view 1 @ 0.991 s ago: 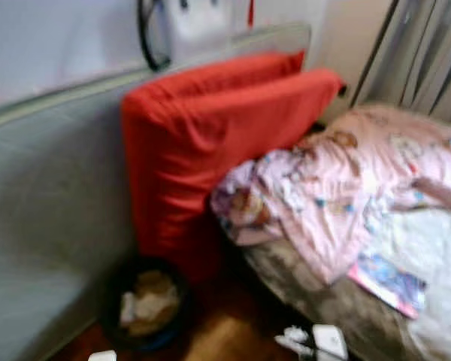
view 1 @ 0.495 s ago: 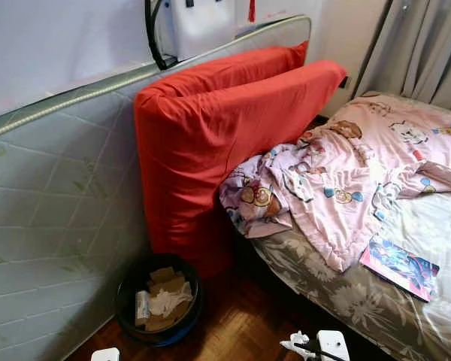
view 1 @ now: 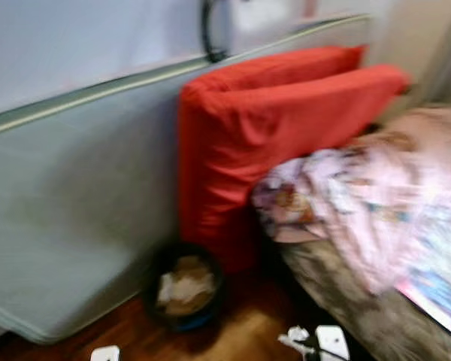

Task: Clean up the room

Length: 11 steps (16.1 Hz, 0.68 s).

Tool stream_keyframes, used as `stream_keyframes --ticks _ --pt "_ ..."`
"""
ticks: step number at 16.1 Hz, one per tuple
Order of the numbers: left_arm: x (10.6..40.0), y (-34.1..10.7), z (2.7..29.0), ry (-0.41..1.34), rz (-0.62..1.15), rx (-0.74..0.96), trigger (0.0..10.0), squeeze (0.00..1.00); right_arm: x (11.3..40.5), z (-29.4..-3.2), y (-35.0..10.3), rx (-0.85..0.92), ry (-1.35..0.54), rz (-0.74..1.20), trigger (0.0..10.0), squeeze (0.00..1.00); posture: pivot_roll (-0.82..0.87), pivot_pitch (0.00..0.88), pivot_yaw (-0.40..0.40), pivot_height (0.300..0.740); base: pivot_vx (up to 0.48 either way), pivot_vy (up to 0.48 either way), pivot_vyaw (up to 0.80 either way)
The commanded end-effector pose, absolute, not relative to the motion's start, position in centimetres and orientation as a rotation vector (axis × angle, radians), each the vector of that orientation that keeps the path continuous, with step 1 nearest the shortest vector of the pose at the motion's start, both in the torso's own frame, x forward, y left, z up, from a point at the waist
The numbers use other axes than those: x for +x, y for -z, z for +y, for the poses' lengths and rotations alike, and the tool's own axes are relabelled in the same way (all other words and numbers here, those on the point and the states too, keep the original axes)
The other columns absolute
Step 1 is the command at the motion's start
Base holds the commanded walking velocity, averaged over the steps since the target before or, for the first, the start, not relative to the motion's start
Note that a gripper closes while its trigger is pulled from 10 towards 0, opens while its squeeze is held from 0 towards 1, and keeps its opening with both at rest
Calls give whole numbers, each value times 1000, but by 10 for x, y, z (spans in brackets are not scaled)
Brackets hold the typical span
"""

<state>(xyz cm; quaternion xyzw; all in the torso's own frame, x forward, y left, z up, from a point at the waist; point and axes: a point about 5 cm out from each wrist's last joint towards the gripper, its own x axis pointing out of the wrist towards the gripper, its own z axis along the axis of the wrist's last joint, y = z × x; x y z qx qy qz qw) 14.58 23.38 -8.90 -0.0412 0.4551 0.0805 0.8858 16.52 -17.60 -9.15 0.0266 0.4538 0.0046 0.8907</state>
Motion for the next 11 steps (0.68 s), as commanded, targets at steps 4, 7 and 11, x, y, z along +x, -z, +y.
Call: stream_keyframes --ticks 4,7,11 --pt "139 91 237 -177 967 -78 10000 0 166 -175 91 50 -16 939 10000 0 2 0 31 735 0 0 788" --pt "139 92 234 -178 968 -86 10000 0 165 -179 91 40 -17 941 10000 0 -3 0 22 735 0 0 723" --pt "138 93 232 -190 968 -99 10000 0 168 -181 90 48 -9 933 10000 0 7 0 14 735 0 0 339"
